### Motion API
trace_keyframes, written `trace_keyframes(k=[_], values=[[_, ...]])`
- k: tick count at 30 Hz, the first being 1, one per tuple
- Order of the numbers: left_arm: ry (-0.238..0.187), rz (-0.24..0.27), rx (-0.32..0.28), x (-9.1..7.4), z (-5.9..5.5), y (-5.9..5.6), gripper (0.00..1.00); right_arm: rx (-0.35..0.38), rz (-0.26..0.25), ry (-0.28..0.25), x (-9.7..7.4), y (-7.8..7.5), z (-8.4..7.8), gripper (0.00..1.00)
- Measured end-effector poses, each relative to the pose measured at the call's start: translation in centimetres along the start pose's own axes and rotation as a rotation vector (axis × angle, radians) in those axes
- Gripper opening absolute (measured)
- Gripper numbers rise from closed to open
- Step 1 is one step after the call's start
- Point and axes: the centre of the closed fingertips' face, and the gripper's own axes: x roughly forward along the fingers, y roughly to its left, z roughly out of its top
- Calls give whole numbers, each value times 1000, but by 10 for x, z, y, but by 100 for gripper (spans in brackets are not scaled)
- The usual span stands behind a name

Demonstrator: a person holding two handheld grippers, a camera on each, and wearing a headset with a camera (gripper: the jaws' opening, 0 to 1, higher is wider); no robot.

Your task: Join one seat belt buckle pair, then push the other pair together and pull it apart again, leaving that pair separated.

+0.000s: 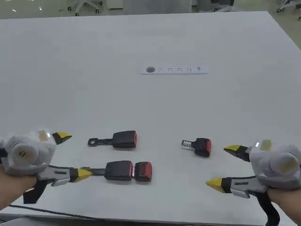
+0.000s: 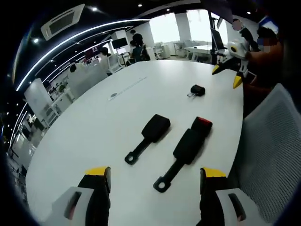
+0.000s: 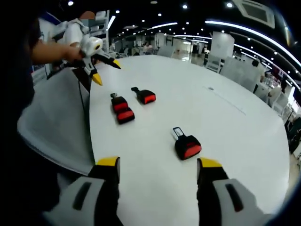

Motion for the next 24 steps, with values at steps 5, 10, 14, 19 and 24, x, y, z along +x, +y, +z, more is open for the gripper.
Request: trace_keyframes(k=[5, 10, 14, 19, 24], values=[[-3, 33, -58, -16, -18, 7, 93, 7, -3, -10, -6, 3, -1, 77], [19, 20, -89, -19, -30, 8, 100, 41, -17, -60, -3, 0, 5, 89], [23, 36, -111, -20, -33, 12, 100, 29, -38, -78, -3, -5, 8, 100], [-19, 38, -92, -25, -29, 11, 100, 39, -70, -52, -8, -13, 3, 99], [-42, 60, -121, -27, -30, 17, 100, 81, -68, -64, -12, -9, 5, 97]])
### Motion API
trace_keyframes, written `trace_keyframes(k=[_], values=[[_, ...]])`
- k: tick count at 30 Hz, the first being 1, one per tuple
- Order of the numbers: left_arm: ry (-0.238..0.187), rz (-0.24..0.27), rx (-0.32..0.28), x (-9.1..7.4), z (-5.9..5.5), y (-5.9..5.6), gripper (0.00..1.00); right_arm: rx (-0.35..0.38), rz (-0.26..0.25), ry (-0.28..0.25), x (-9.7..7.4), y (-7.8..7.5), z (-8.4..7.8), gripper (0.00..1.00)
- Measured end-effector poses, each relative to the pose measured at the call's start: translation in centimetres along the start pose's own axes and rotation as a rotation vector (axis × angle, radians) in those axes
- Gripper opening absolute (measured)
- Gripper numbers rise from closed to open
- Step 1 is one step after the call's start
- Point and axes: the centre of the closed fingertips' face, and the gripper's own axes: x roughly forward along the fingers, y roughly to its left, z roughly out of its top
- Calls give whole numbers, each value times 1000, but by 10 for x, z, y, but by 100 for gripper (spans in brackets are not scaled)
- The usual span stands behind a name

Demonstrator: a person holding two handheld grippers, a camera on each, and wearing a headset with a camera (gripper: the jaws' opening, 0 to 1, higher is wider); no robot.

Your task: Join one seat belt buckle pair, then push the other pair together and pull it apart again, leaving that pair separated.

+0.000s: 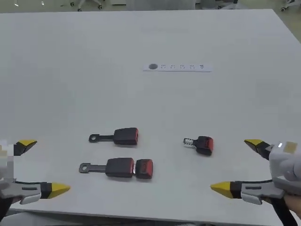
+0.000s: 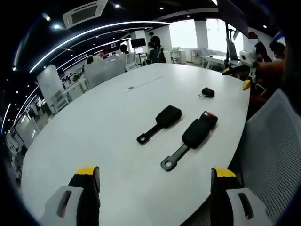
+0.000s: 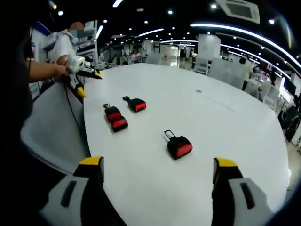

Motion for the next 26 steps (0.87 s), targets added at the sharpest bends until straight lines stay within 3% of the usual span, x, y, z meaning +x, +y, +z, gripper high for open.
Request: trace_keyframes(k=[4, 7, 11, 15, 18, 23, 24, 25, 26], values=[[-36, -10, 0, -2, 7, -1, 98, -3, 25, 21, 1, 6, -6, 94], [-90, 14, -68, -6, 13, 10, 94, 2, 27, 44, 2, 2, -12, 89], [-77, -15, -57, -7, 8, 9, 96, 4, 27, 44, 0, -3, -10, 88], [-76, 5, -71, -7, 1, 11, 96, 11, 45, 59, -1, -1, -11, 82], [-78, 16, -61, -6, 2, 12, 97, -7, 27, 44, 0, -2, -9, 89], [-71, 31, -64, -5, -1, 16, 97, -5, 38, 60, 2, 3, -12, 92], [-72, 31, -67, -5, -1, 16, 97, -6, 32, 61, 3, 3, -13, 96], [-73, 31, -69, -5, -1, 16, 97, -1, -12, 67, 3, -4, -14, 100], [-72, 29, -71, -4, -1, 16, 98, -6, 11, 69, 3, -1, -14, 100]])
